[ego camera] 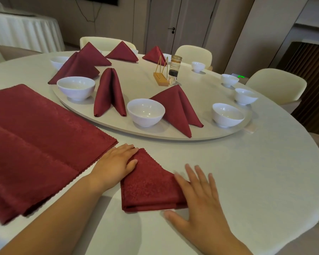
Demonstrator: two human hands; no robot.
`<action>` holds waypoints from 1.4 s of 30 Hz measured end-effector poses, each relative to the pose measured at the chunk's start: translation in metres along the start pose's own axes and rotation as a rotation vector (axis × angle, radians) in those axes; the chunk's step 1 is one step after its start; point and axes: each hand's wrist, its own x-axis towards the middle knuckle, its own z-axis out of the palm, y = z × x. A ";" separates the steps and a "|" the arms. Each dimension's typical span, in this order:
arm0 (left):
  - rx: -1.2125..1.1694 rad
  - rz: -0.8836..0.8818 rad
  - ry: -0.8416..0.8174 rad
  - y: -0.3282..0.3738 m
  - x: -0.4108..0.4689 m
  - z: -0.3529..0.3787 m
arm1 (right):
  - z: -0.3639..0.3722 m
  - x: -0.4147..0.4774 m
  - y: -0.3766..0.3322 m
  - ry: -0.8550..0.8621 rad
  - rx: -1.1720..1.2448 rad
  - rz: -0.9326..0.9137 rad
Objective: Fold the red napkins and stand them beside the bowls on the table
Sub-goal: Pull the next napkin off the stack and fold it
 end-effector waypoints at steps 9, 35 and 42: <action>0.004 -0.028 0.121 0.002 -0.004 0.002 | 0.015 0.027 -0.014 -0.017 0.137 -0.346; -0.585 0.055 0.415 0.052 0.018 -0.019 | -0.039 0.096 0.051 0.041 1.006 -0.005; -0.478 0.039 0.319 0.067 0.050 0.001 | -0.013 0.098 0.065 0.223 0.927 0.018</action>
